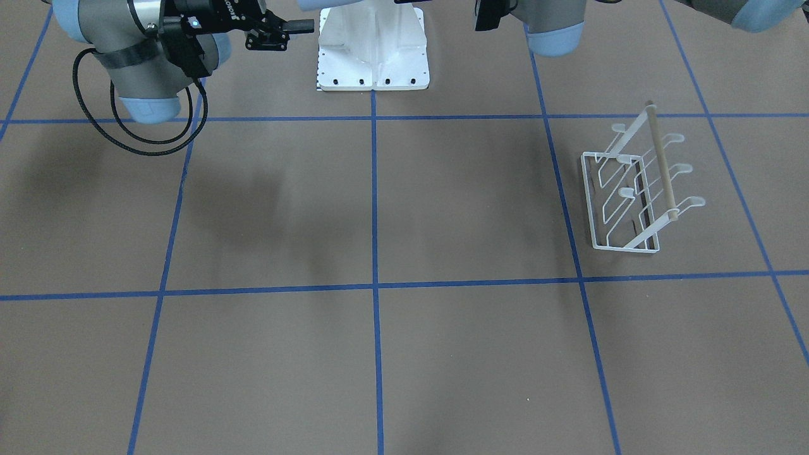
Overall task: Hang cup on cup holder
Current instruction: 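Open the right gripper and pull it back while the left gripper holds the cup, then carry the cup with the left gripper over the wire rack while the right arm withdraws, then lower the cup onto a rack peg and open the left gripper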
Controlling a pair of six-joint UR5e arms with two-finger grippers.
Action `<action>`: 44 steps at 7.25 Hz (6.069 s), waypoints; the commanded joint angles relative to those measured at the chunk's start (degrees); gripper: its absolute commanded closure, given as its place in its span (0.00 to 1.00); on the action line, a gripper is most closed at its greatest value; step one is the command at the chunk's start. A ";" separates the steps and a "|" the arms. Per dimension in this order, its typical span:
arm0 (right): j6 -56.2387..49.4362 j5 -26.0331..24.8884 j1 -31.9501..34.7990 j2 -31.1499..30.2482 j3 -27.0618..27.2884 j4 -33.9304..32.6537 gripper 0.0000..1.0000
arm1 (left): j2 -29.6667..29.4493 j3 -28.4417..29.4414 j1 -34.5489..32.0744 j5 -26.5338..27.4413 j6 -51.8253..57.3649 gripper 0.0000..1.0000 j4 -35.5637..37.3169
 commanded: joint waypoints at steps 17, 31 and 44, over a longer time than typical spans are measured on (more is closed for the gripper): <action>-86.95 14.51 40.11 -7.75 -9.98 -100.74 0.00 | 12.90 -8.72 -39.60 -20.49 77.43 1.00 74.75; -92.10 22.70 41.17 -9.34 -10.59 -109.77 0.00 | 14.48 -4.34 -29.23 -15.47 86.41 1.00 86.75; -91.57 21.20 43.44 -9.34 -12.87 -108.98 0.00 | 15.36 0.75 -44.37 -16.44 110.31 0.01 93.23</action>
